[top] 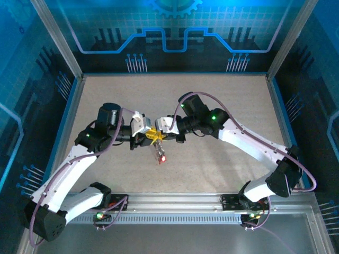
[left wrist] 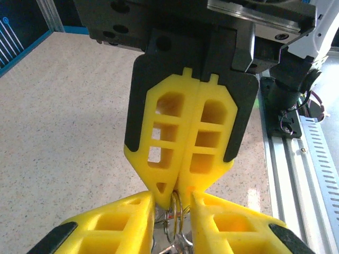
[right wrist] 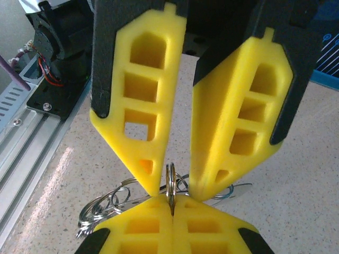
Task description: Put the keys on the keyring
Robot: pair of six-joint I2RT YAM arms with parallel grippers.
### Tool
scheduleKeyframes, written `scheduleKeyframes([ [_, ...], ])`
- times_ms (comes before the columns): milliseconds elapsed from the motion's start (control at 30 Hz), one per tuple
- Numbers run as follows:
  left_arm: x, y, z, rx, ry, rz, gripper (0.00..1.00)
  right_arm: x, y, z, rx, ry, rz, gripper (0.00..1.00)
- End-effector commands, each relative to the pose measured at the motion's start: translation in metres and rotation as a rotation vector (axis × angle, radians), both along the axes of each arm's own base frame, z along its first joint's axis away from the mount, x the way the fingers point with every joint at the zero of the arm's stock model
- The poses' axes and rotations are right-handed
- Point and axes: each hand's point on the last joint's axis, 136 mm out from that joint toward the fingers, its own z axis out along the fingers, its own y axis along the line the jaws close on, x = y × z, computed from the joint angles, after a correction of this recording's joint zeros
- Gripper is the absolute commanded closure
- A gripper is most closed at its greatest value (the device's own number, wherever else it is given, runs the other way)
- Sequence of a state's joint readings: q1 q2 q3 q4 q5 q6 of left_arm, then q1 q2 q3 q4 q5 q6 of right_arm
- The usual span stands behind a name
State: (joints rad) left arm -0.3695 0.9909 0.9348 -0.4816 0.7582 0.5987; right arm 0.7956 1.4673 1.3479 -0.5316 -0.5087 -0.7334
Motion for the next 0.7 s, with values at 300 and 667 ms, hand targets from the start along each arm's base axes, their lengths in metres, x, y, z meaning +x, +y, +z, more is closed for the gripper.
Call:
scheduleKeyframes([
  [300,0.001,0.005,-0.001,0.050,-0.012,0.030,0.95,-0.005,0.000,0.033,0.111,-0.037,0.024,1.00],
  [667,0.001,-0.001,0.007,0.062,-0.054,0.018,1.00,-0.001,-0.001,0.027,0.108,-0.032,0.000,0.89],
])
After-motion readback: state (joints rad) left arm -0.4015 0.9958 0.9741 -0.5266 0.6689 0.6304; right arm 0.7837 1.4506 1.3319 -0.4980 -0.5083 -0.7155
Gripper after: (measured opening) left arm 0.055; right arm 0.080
